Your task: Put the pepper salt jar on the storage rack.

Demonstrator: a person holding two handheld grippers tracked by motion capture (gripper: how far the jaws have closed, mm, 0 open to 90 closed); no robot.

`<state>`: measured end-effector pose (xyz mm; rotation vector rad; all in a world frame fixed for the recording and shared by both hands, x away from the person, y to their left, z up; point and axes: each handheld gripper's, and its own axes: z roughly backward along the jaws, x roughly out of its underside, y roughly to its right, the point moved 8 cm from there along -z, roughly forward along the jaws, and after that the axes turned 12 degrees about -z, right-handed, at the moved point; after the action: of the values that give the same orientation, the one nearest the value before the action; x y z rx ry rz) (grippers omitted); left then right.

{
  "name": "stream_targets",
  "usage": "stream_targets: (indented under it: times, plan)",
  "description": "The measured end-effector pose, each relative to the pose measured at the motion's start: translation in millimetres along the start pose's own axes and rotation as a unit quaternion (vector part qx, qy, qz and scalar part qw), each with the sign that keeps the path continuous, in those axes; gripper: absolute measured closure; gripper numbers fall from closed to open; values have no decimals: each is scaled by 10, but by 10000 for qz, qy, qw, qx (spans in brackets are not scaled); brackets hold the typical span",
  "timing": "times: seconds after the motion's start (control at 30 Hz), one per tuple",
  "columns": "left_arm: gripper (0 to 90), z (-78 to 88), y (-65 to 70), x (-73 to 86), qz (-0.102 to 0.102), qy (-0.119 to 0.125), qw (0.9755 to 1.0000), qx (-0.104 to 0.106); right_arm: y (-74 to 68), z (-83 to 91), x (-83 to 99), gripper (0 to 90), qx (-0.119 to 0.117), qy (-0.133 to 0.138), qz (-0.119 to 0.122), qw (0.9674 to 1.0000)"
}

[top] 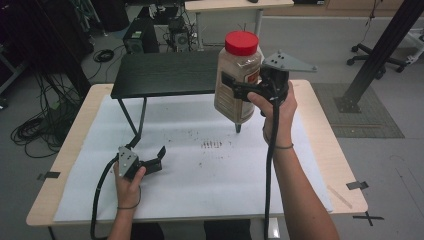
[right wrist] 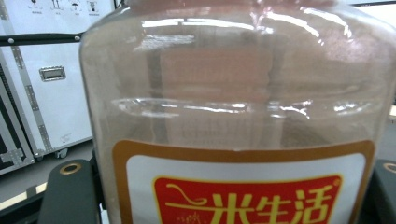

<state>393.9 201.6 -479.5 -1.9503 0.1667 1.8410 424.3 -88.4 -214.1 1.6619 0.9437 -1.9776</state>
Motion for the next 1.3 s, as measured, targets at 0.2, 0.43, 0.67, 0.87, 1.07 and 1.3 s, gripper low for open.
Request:
stream_targets:
  times: [0.2,0.43,0.67,0.87,1.07,1.3]
  plan:
    - [2,0,0,0,3,1,10000,0,22,-32,-68,248,7,-17,21,10000]
    - [2,-1,0,0,6,2,10000,-2,38,-99,-122,248,24,-58,49,10000]
    - [2,2,-1,2,-5,-21,10000,-4,42,-160,-201,248,33,-52,74,10000]
    - [3,3,1,2,-34,-16,10000,-4,60,-227,-278,248,45,-46,77,9999]
    - [3,4,7,-1,-72,-12,10000,-17,90,-301,-350,248,59,-34,84,9999]
    - [3,7,7,-1,-107,-22,9999,-14,148,-403,-368,248,65,-70,-3,10000]
